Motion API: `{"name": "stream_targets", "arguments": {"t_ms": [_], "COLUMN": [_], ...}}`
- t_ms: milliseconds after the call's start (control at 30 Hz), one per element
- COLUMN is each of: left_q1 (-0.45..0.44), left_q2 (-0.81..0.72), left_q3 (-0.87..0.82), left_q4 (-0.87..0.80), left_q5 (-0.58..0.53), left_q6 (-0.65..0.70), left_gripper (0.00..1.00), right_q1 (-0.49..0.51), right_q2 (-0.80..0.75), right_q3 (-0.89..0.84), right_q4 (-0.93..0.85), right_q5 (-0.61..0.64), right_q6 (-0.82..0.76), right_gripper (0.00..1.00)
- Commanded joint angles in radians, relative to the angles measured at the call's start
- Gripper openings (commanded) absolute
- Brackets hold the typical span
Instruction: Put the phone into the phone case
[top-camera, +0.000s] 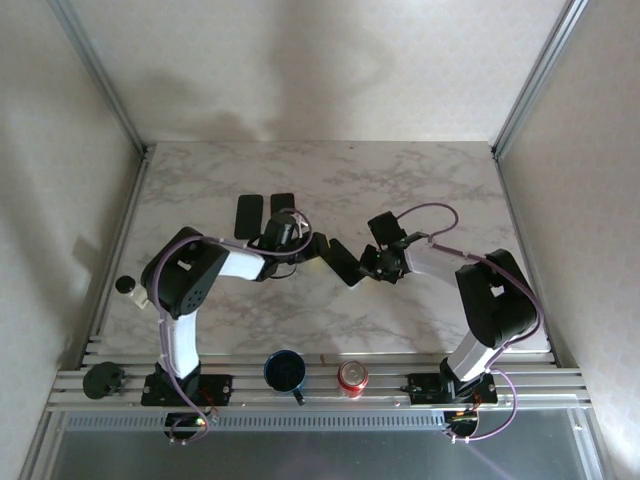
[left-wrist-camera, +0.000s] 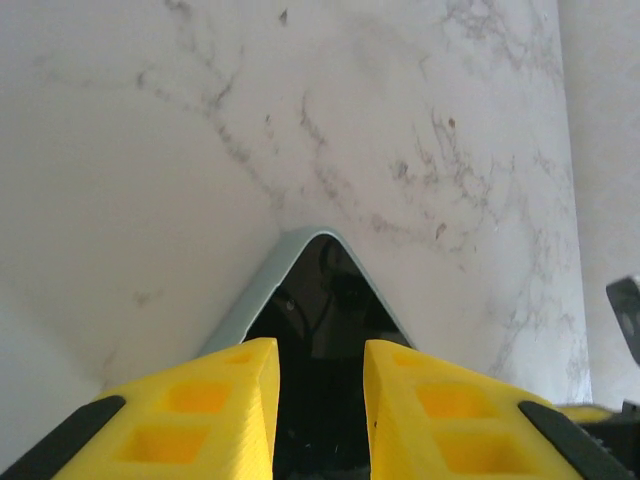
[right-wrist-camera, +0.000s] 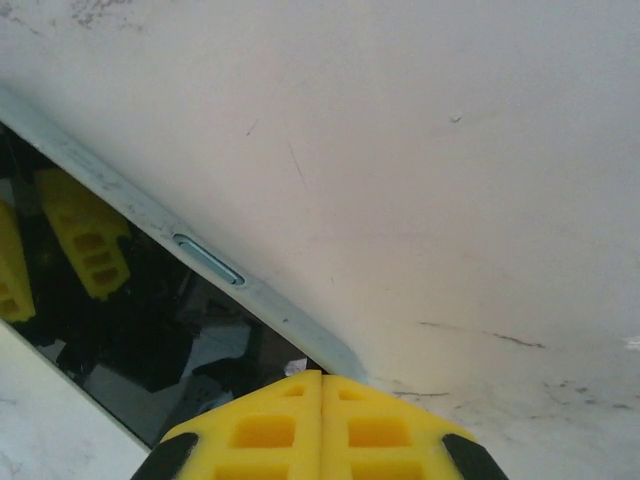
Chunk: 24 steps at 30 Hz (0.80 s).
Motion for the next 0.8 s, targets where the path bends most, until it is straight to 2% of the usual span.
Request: {"name": "stream_targets", "arguments": {"t_ms": [0, 767], "left_q1": [-0.011, 0.091], "left_q2": [0.058, 0.174], "left_q3": [0.063, 0.402], "left_q4": [-0.062, -0.218], "left_q5": [0.028, 0.021], "left_q6": [0.003, 0.052], "left_gripper": [0.27, 0.27], "right_q1": [0.03, 0.033], "right_q2": [0.077, 0.283], "right_q3": [-0.055, 0.262], "right_q4": [-0.03, 0.04], "right_q5": [-0.06, -0.025], "right_q6": [0.048, 0.097], "right_gripper": [0.0, 0.0]}}
